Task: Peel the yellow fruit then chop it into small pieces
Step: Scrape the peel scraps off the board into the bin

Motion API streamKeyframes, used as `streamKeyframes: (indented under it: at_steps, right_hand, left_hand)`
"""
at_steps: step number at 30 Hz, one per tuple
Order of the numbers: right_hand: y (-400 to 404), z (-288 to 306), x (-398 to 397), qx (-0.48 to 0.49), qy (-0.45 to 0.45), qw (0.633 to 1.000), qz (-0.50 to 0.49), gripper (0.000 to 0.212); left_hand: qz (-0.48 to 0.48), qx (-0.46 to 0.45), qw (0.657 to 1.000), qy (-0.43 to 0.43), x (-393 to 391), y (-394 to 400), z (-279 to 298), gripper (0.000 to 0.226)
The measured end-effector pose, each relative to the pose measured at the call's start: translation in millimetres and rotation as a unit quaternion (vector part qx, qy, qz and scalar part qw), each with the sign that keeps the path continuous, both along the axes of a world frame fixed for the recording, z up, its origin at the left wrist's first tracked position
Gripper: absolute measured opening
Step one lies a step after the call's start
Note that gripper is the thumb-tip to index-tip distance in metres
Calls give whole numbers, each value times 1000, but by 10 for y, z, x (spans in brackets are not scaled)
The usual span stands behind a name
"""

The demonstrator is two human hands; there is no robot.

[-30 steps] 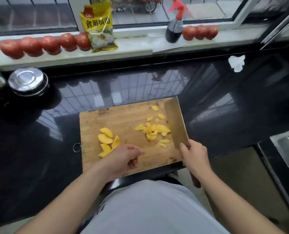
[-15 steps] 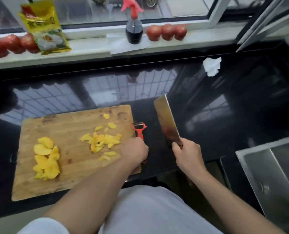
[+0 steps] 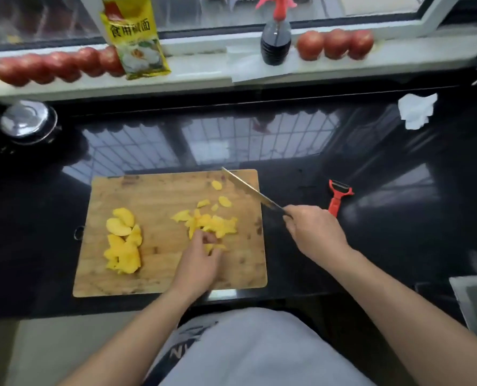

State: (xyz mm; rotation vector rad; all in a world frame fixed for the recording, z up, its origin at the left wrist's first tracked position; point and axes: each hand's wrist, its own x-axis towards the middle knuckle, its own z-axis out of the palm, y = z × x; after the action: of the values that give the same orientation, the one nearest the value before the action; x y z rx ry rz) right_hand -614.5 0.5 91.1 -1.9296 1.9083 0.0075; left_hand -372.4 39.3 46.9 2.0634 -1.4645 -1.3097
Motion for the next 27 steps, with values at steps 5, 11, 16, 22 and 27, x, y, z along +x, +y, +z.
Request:
streamKeyframes:
  at_steps: [5,11,16,22,27]
  right_hand:
    - [-683,-114,371,-92,101,985,109,21]
    - [-914,-201,490,-79,122,967,208,24]
    - [-656,-245,361,-65,78,945,312,15]
    - [-779,-161,396,-134,46,960,240,20]
    - [-942,-364,570,-123,85,959,241,24]
  left_hand:
    - [-22,-8,998,-59,863,192,-108,12]
    - [41,-35,997,-55,1047,171,-232,34]
    - [130,-15,991,17,1072,267,-268,29]
    - [171,4,985,36,1284,452,-214,21]
    - [191,8,979,71,1364,500,-153,13]
